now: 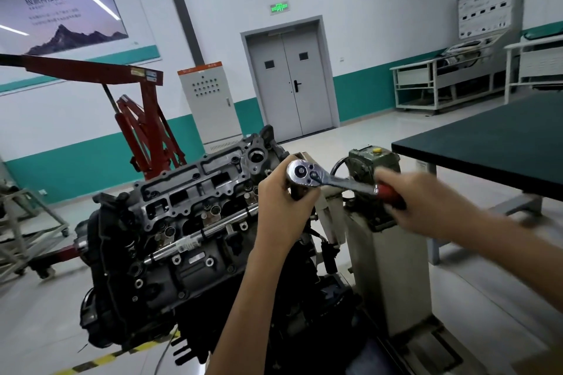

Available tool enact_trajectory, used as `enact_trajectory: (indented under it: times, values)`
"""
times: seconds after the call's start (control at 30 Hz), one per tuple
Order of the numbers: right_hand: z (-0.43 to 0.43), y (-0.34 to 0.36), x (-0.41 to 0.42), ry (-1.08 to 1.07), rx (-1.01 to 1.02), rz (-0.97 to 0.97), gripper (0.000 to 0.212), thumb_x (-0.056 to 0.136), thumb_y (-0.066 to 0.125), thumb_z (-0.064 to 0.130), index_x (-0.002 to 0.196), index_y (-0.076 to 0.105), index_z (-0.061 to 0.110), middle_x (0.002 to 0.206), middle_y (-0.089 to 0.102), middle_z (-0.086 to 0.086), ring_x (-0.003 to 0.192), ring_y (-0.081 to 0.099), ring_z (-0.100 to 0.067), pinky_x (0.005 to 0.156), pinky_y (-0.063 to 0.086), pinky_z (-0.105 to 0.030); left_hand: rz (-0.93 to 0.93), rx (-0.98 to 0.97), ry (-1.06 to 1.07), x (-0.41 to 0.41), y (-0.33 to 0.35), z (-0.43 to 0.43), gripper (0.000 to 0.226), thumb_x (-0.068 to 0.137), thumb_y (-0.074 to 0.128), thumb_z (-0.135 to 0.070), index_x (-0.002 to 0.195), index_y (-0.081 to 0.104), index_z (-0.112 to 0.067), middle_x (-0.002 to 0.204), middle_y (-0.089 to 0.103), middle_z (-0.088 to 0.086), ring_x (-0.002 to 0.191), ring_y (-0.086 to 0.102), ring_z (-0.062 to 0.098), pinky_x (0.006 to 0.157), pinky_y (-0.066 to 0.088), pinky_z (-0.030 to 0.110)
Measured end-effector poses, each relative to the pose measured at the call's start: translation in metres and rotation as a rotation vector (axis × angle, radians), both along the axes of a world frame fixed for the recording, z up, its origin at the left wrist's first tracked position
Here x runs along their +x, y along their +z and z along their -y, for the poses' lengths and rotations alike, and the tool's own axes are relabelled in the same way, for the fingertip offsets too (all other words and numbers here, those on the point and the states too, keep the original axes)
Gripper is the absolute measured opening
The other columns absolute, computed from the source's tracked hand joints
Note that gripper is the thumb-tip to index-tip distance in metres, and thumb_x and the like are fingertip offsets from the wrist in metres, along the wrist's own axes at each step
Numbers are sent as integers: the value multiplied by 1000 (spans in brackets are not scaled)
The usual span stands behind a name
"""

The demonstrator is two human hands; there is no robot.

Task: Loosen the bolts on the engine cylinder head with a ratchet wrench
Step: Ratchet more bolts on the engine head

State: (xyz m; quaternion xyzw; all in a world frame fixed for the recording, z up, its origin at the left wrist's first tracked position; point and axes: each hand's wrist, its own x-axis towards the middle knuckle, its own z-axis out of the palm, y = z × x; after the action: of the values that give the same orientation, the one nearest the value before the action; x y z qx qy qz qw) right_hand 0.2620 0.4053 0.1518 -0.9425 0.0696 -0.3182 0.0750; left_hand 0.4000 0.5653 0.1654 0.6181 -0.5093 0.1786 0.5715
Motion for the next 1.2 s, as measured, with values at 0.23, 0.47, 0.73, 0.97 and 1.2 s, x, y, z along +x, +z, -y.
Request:
enact_trajectory:
  times: [0.23, 0.47, 0.73, 0.97, 1.2]
  values:
    - [-121, -78, 22, 44, 651, 232, 33, 71, 63, 8, 78, 43, 32, 51, 51, 8, 54, 55, 4, 42, 33, -2, -37, -82, 8, 0, -2, 4, 33, 75, 62, 0, 69, 43, -26, 60, 49, -15, 54, 40, 2, 53, 36, 18]
    - [-49, -40, -1, 14, 242, -3, 31, 73, 66, 7, 100, 52, 15, 60, 47, 12, 53, 54, -4, 49, 45, -13, -107, 17, -8, 5, 6, 2, 43, 72, 60, 14, 58, 44, -23, 55, 47, -9, 53, 37, 2, 51, 36, 20]
    - [17, 53, 6, -2, -264, -36, 21, 71, 63, 4, 87, 51, 12, 64, 48, 6, 52, 40, -8, 51, 21, -10, -110, 151, -31, 7, 13, -8, 29, 76, 67, 6, 74, 60, -21, 64, 61, -8, 54, 51, 4, 55, 45, 15]
    - [-65, -56, 5, -27, 361, 142, 31, 74, 67, 7, 102, 55, 13, 61, 50, 7, 48, 48, -4, 45, 35, -8, -15, -23, -3, -4, -1, 0, 21, 71, 61, 3, 76, 51, -15, 70, 55, -3, 62, 47, 2, 58, 41, 19]
    - [-97, -74, 13, 2, 530, 164, 29, 72, 65, 9, 94, 52, 21, 58, 50, 5, 45, 50, -6, 46, 38, -5, -109, 46, -22, 5, 4, 0, 38, 75, 62, 13, 62, 46, -20, 57, 50, -12, 52, 39, 0, 52, 37, 17]
